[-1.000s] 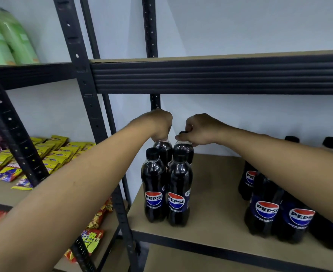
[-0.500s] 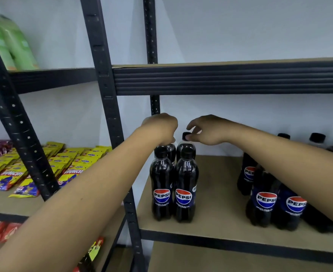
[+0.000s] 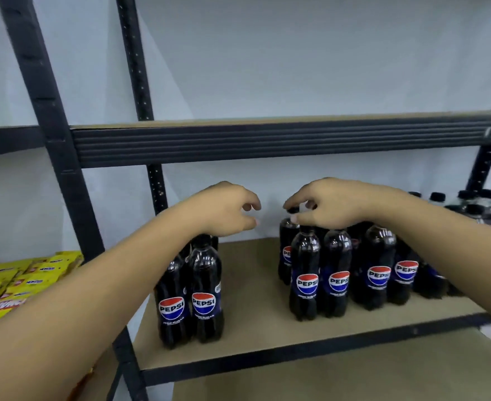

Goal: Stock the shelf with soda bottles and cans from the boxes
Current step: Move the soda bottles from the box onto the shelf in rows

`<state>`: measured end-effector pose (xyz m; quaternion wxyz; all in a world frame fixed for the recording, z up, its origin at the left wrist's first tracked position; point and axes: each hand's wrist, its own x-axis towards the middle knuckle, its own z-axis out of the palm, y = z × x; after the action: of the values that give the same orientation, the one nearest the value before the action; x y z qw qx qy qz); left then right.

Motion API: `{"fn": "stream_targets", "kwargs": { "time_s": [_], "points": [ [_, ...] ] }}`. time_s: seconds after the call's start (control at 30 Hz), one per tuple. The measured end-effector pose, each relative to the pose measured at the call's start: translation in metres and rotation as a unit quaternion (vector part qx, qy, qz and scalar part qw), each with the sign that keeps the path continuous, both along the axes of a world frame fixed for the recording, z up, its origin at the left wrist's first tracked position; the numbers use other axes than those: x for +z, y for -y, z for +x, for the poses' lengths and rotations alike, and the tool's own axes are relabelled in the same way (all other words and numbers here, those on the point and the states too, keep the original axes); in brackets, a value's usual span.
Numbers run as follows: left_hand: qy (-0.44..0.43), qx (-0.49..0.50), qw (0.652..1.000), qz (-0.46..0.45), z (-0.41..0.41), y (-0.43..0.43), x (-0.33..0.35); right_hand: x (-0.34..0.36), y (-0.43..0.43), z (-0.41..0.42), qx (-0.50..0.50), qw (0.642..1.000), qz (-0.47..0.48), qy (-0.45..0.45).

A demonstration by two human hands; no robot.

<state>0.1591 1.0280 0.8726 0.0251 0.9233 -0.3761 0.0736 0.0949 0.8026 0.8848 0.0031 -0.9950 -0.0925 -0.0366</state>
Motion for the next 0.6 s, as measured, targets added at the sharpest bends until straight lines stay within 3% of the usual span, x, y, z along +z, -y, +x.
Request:
{"fn": "stream_targets", "kwargs": {
  "time_s": [0.2, 0.4, 0.53, 0.6],
  "points": [
    [-0.032, -0.045, 0.998, 0.0, -0.006, 0.068, -0.013, -0.015, 0.051, -0.015, -0.069, 0.997, -0.024, -0.038],
    [-0.075, -0.033, 0.995, -0.056, 0.002, 0.111, -0.048, -0.042, 0.074, -0.003, -0.086, 0.994, -0.009, -0.068],
    [-0.081, -0.011, 0.989, -0.121, -0.001, 0.12, -0.07, -0.061, 0.086, 0.004, -0.081, 0.986, 0.122, -0.08],
    [-0.081, 0.009, 0.987, -0.139, -0.003, 0.121, -0.075, -0.068, 0.09, 0.009, -0.064, 0.986, 0.14, -0.063]
  ]
}}
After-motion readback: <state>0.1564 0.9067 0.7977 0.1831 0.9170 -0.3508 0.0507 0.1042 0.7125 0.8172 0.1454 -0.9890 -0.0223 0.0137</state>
